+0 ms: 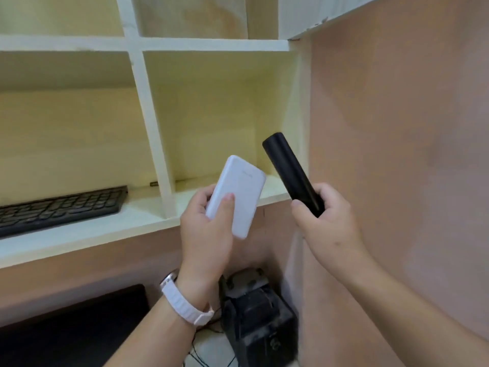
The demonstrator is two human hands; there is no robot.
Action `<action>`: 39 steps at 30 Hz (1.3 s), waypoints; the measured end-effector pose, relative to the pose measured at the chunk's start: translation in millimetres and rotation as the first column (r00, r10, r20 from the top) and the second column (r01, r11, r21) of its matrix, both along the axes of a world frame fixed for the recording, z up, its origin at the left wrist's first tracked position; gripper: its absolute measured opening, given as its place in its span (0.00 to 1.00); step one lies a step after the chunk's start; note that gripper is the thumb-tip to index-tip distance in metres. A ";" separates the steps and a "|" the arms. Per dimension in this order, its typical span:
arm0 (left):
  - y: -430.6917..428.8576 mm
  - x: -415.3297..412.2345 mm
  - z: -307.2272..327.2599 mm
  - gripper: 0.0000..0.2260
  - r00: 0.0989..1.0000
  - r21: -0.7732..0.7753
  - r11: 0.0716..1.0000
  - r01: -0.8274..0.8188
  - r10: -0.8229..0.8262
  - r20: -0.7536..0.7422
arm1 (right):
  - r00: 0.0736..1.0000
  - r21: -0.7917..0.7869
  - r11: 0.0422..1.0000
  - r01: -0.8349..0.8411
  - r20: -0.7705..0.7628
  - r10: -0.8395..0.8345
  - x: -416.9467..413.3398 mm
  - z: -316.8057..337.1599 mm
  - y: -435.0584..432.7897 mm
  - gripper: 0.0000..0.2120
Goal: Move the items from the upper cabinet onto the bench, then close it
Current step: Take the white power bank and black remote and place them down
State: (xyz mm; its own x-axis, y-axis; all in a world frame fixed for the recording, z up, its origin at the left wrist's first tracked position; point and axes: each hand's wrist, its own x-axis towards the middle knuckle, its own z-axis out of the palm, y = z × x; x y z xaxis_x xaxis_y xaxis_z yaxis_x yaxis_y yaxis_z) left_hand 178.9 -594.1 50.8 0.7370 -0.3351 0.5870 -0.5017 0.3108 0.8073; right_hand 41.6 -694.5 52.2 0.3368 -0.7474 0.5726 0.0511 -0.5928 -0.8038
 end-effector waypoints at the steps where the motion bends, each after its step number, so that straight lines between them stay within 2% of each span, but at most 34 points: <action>1: 1.3 -2.2 -5.1 0.04 0.997 -0.013 0.998 0.060 -0.060 -0.049 | 1.000 0.014 1.000 0.025 -0.003 -0.025 -1.6 -4.9 4.4 0.08; 5: 10.0 -4.2 -32.7 0.05 0.931 -0.029 0.957 0.289 -0.288 -0.225 | 0.990 0.093 0.986 0.140 -0.048 -0.136 -7.1 -27.2 26.2 0.04; 8: 13.4 -4.6 -54.2 0.06 0.834 -0.052 0.904 0.424 -0.412 -0.368 | 0.966 0.160 0.954 0.254 -0.089 -0.243 -14.9 -49.8 44.1 0.03; 12: 17.7 -10.0 -86.1 0.07 0.629 -0.089 0.783 0.616 -0.556 -0.543 | 0.914 0.257 0.880 0.400 -0.176 -0.365 -34.0 -83.7 71.3 0.01; 16: 25.2 -22.1 -120.5 0.12 0.360 -0.165 0.602 0.781 -0.651 -0.669 | 0.830 0.313 0.771 0.555 -0.270 -0.488 -63.3 -116.2 105.4 0.01; 21: 36.2 -60.2 -146.3 0.16 0.161 -0.176 0.423 0.889 -0.648 -0.745 | 0.723 0.356 0.630 0.690 -0.307 -0.619 -99.9 -133.6 151.1 0.03; 27: 57.0 -118.2 -162.3 0.16 0.055 -0.120 0.217 0.969 -0.660 -0.749 | 0.606 0.391 0.485 0.782 -0.292 -0.740 -149.4 -142.2 206.8 0.03; 39: 174.7 -267.8 -158.5 0.16 -0.124 -0.046 -0.127 0.991 -0.711 -0.692 | 0.445 0.451 0.313 0.836 -0.222 -0.868 -260.6 -138.2 379.3 0.02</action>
